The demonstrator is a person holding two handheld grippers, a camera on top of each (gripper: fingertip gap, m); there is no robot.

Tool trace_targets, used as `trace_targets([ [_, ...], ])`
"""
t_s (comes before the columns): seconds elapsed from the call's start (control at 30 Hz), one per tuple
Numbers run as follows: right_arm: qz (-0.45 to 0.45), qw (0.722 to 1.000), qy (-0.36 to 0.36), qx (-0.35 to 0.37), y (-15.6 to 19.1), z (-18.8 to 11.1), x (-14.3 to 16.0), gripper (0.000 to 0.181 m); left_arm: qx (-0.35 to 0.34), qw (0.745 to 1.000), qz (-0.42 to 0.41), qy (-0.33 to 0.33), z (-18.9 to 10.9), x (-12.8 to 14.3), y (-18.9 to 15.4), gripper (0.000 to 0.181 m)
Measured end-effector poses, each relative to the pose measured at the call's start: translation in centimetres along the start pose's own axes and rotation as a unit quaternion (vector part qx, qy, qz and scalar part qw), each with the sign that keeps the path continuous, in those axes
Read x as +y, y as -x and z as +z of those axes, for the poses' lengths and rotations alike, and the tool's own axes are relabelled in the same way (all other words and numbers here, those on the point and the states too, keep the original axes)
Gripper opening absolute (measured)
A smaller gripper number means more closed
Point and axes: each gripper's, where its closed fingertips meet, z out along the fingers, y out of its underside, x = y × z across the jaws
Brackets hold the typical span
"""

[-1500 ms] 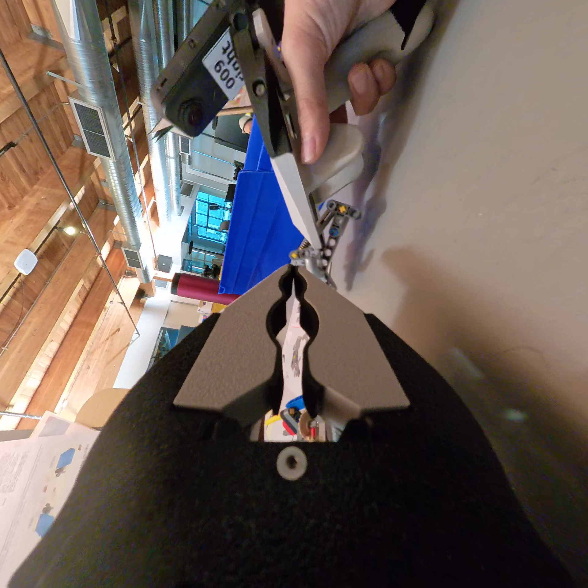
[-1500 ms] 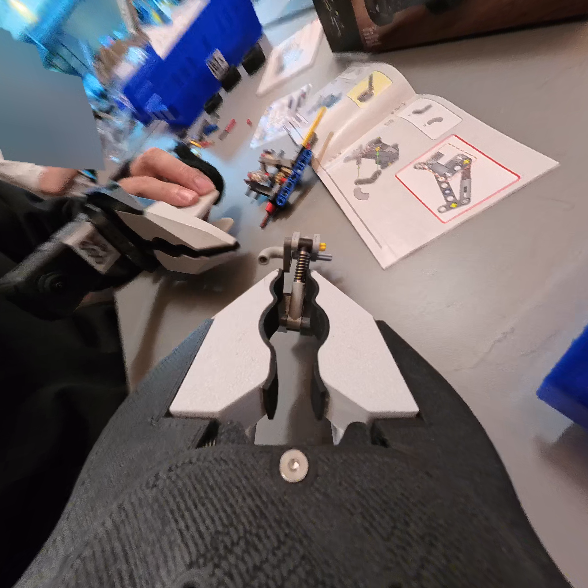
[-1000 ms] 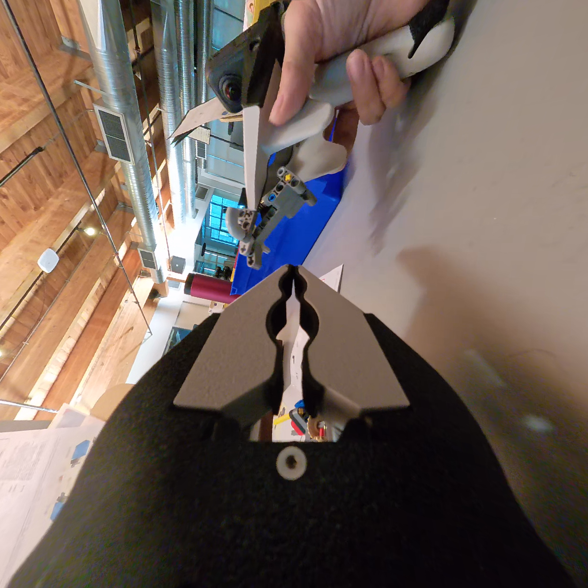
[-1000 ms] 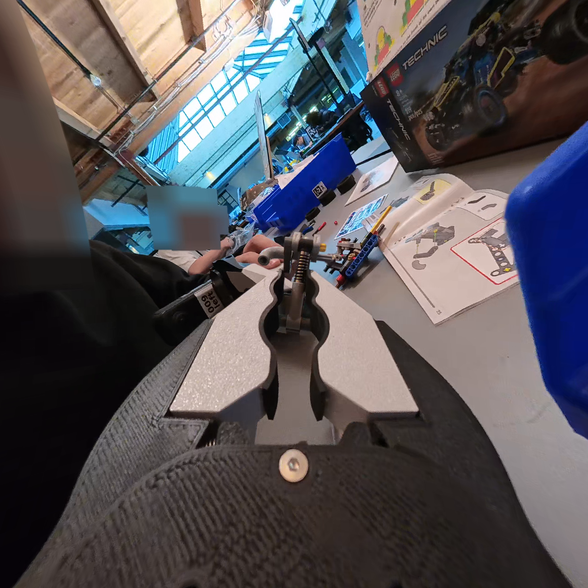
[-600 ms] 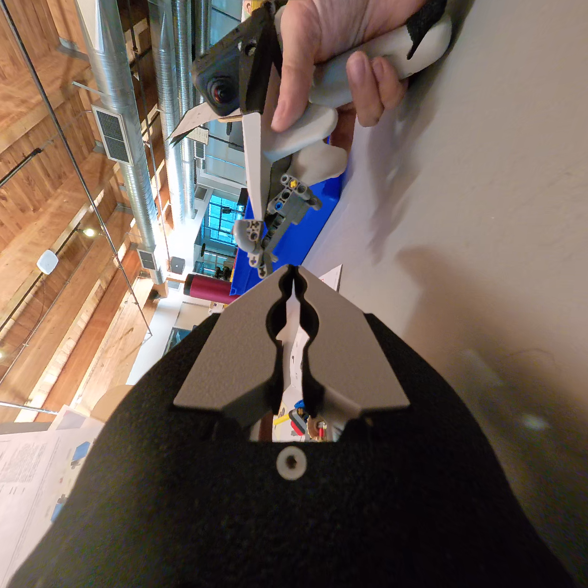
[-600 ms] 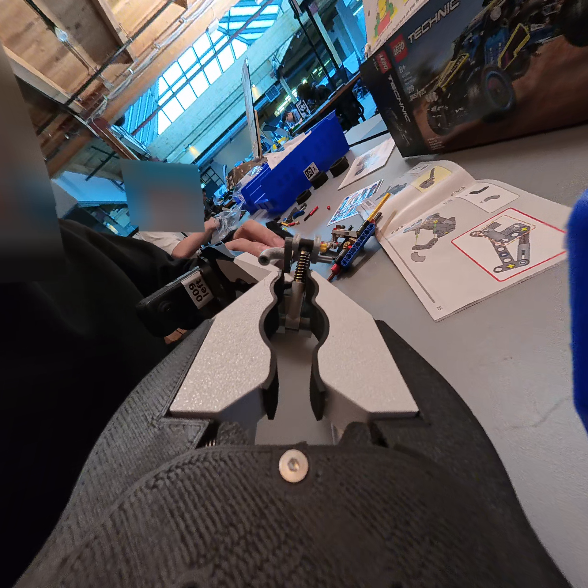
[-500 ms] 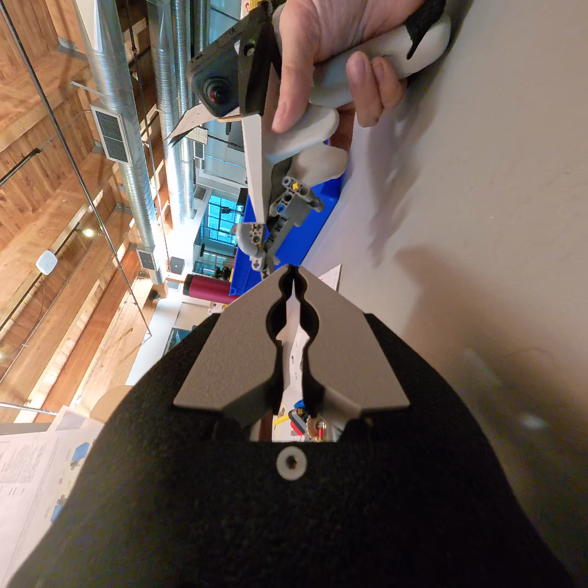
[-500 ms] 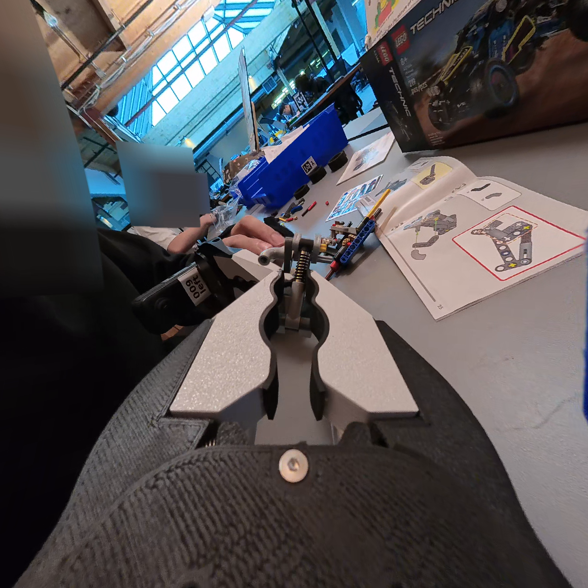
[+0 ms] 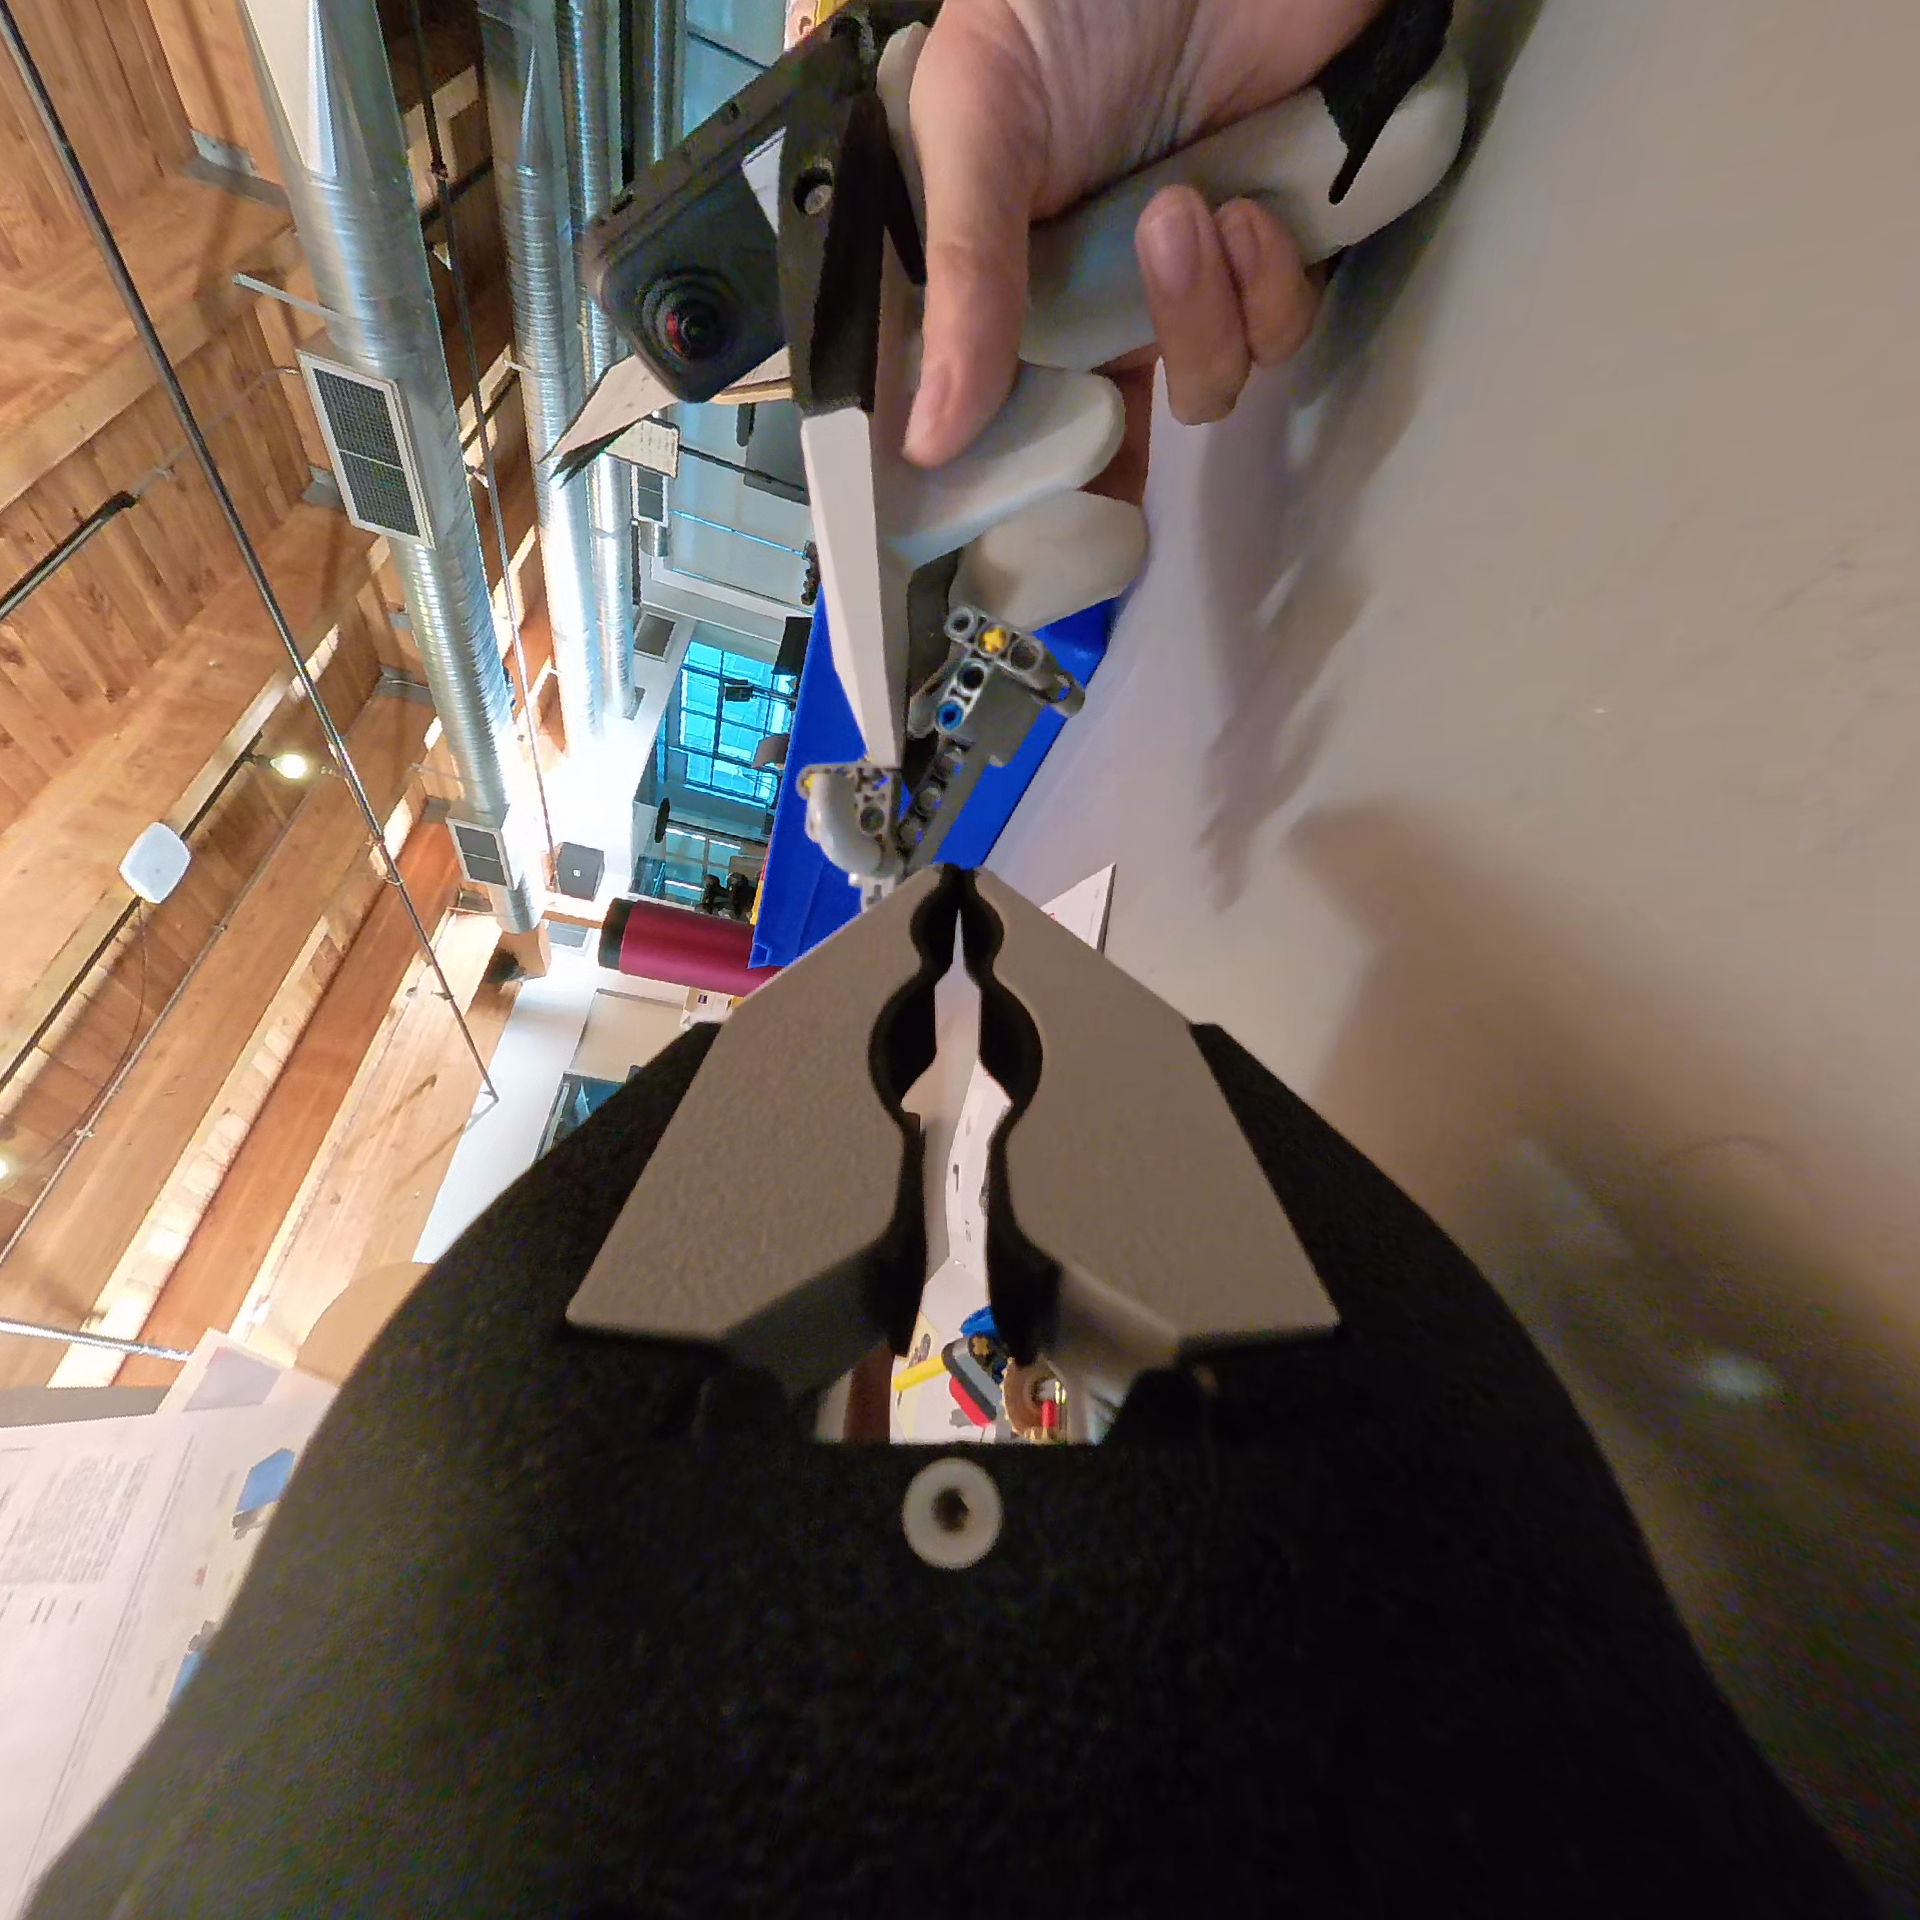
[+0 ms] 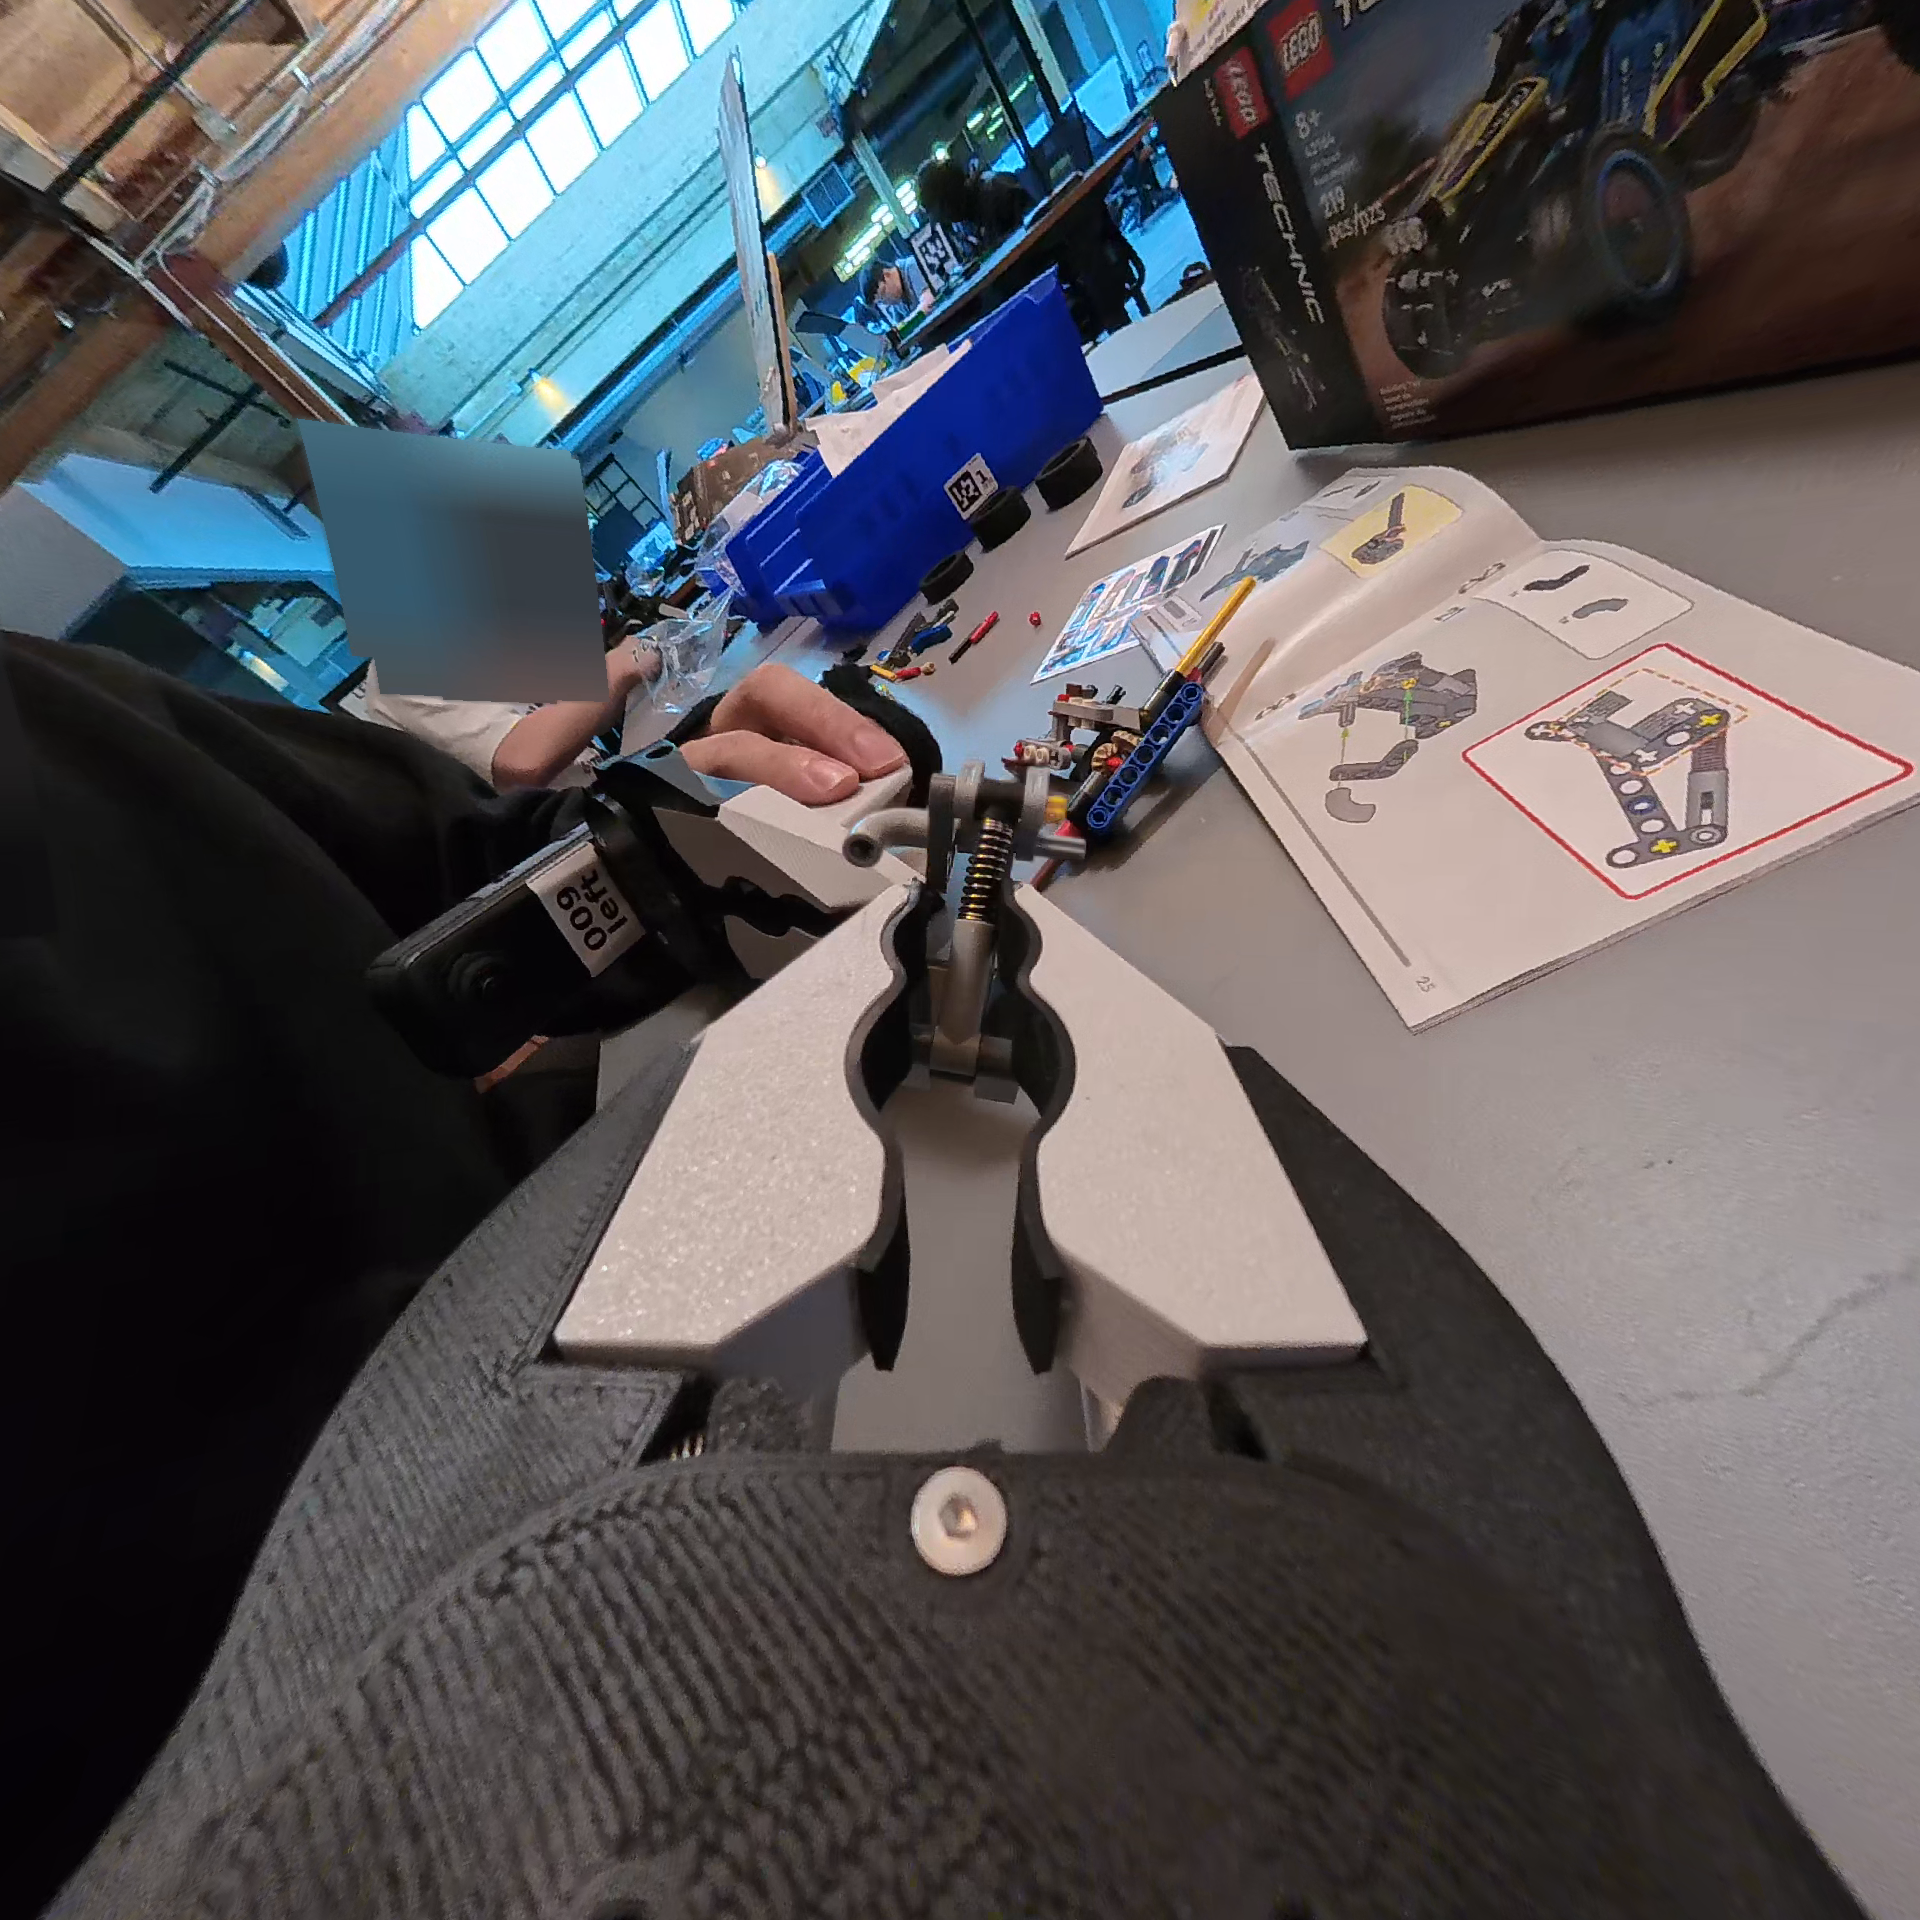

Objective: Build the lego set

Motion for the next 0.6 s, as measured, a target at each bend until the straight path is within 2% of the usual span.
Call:
trace_targets([
  [0.6,0.003,1.0,0.004,0.002,-0.09,0.03,0.1,0.011,-0.004,1.0,0.001,0.002,0.03,0.03,0.17,0.0],
])
